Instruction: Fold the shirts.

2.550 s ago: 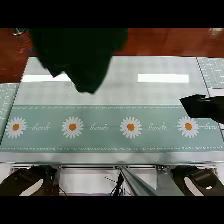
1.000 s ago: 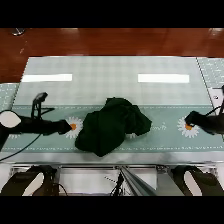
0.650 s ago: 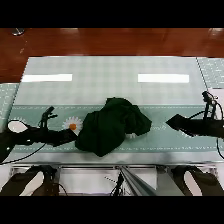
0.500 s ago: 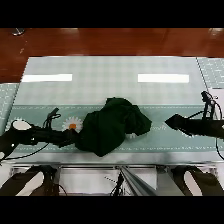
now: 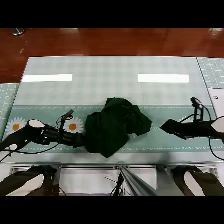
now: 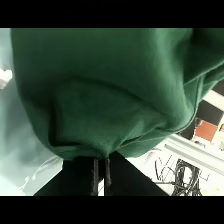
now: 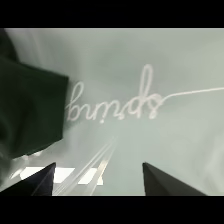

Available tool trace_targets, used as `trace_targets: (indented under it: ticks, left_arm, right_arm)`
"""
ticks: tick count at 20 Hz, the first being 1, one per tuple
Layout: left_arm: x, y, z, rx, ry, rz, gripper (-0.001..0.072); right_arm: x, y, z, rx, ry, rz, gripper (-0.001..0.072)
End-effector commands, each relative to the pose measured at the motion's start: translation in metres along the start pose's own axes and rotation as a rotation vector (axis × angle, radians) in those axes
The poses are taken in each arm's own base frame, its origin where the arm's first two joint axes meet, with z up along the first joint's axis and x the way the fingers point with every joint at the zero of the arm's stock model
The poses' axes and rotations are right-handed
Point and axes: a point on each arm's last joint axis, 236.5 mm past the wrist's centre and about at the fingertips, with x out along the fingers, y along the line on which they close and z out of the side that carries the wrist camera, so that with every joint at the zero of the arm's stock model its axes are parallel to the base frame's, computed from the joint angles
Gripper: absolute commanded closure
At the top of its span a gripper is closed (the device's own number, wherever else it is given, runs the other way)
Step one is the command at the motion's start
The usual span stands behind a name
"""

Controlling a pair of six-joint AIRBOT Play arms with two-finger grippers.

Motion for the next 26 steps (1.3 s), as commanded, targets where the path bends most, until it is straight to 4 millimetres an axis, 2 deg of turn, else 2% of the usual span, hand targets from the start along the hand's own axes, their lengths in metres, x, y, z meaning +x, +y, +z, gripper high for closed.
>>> trace_targets:
  ticks: [1, 5, 10, 11, 13, 14, 15, 17, 18, 19, 20, 21, 22, 23, 24, 25, 26]
  left_arm:
    - [0.002, -0.011, 0.008, 0.007, -0.03, -0.046, 0.0677]
    - [0.001, -0.013, 0.01, 0.001, -0.039, -0.056, 0.0677]
    - [0.0, -0.024, 0.023, -0.063, -0.087, -0.107, 0.0677]
    - [0.0, -0.025, 0.024, -0.065, -0.094, -0.112, 0.0677]
    - [-0.003, -0.029, 0.03, -0.037, -0.106, -0.117, 0.0677]
    - [-0.009, -0.038, 0.04, -0.008, -0.124, -0.129, 0.0677]
    - [-0.02, -0.055, 0.055, 0.036, -0.15, -0.161, 0.0678]
    - [-0.063, -0.117, 0.099, 0.191, -0.263, -0.253, 0.0678]
    - [-0.096, -0.159, 0.124, 0.308, -0.356, -0.286, 0.0678]
    - [-0.132, -0.201, 0.143, 0.435, -0.449, -0.299, 0.0679]
    - [-0.17, -0.244, 0.157, 0.547, -0.544, -0.288, 0.0678]
    - [-0.214, -0.289, 0.166, 0.645, -0.654, -0.27, 0.0679]
    - [-0.258, -0.332, 0.167, 0.708, -0.762, -0.243, 0.0679]
    - [-0.294, -0.37, 0.154, 0.789, -0.855, -0.202, 0.0679]
    - [-0.324, -0.401, 0.135, 0.906, -0.951, -0.106, 0.0679]
    - [-0.354, -0.42, 0.115, 1.008, -1.059, 0.057, 0.0679]
    - [-0.386, -0.429, 0.096, 1.041, -1.173, 0.231, 0.0679]
  right_arm:
    - [0.028, 0.023, -0.012, -0.024, 0.094, 0.074, 0.01]
    - [0.056, 0.043, 0.002, -0.025, 0.055, 0.11, 0.01]
    - [0.081, 0.072, -0.002, 0.019, 0.093, 0.219, 0.0106]
    - [0.083, 0.079, 0.0, 0.036, 0.087, 0.25, 0.024]
    - [0.076, 0.098, 0.009, 0.001, 0.067, 0.32, 0.0662]
    - [0.069, 0.108, 0.016, -0.036, 0.061, 0.338, 0.0691]
    - [0.057, 0.118, 0.028, -0.088, 0.054, 0.343, 0.0691]
    - [0.016, 0.146, 0.065, -0.208, 0.014, 0.313, 0.0691]
    - [-0.017, 0.162, 0.094, -0.273, -0.051, 0.279, 0.0691]
    - [-0.056, 0.178, 0.125, -0.329, -0.144, 0.242, 0.0691]
    - [-0.107, 0.198, 0.156, -0.386, -0.269, 0.206, 0.0691]
    - [-0.166, 0.219, 0.177, -0.446, -0.395, 0.184, 0.0691]
    - [-0.222, 0.241, 0.177, -0.509, -0.48, 0.191, 0.0691]
    - [-0.274, 0.259, 0.166, -0.592, -0.565, 0.191, 0.0691]
    - [-0.326, 0.266, 0.152, -0.651, -0.682, 0.157, 0.0691]
    - [-0.367, 0.263, 0.138, -0.673, -0.785, 0.113, 0.0691]
    - [-0.403, 0.254, 0.12, -0.676, -0.875, 0.076, 0.0691]
